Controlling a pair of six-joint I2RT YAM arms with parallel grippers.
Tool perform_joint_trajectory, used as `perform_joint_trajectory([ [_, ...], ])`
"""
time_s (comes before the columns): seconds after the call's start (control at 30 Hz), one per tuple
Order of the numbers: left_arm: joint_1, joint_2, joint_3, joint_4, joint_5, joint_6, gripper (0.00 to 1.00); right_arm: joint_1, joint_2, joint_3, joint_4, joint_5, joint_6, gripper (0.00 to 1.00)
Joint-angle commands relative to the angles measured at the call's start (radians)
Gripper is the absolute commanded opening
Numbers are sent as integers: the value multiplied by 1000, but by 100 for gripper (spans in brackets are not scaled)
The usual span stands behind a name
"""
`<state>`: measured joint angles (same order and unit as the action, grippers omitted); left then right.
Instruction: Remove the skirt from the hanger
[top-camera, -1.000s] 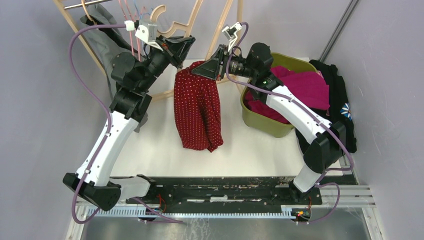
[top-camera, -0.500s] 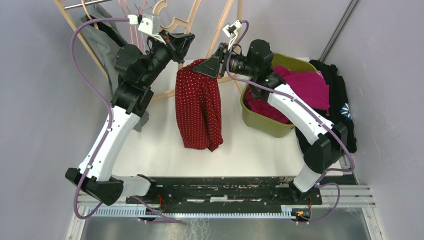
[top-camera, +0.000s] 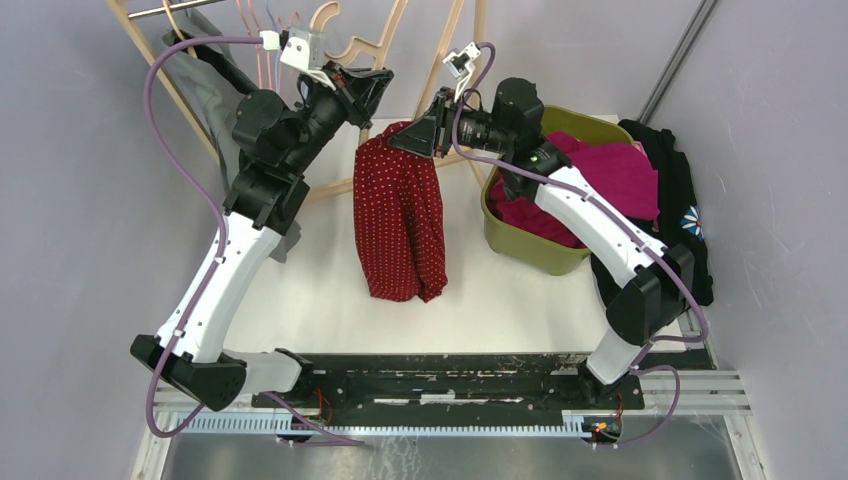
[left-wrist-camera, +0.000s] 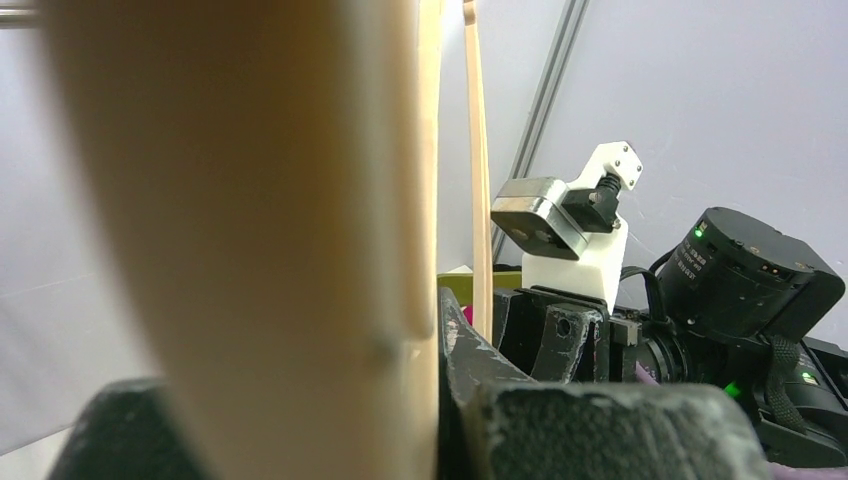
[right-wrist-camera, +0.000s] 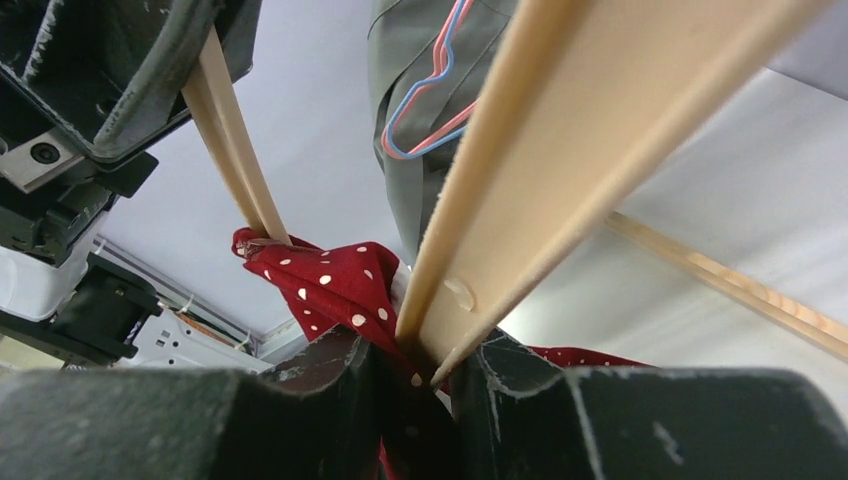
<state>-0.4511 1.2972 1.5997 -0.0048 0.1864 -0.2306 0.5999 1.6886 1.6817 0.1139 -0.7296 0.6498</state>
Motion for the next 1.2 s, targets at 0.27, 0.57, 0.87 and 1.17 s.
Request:
perform_joint_trajectory([
  [0.27,1,-2,83,104,-9,51,3,10,-2,-39,-13,-79,-65,22],
  [0.57,1,0,75,103,-7,57,3,9,-28,-33,-253,-67,-207,1],
  [0.87,1,1,66,131,-15,62,3,14,-13,-165,-490,-90,-350,1],
  [1.17,1,29,151,144,-24,65,3,14,79,-133,-508,-116,-394,1],
])
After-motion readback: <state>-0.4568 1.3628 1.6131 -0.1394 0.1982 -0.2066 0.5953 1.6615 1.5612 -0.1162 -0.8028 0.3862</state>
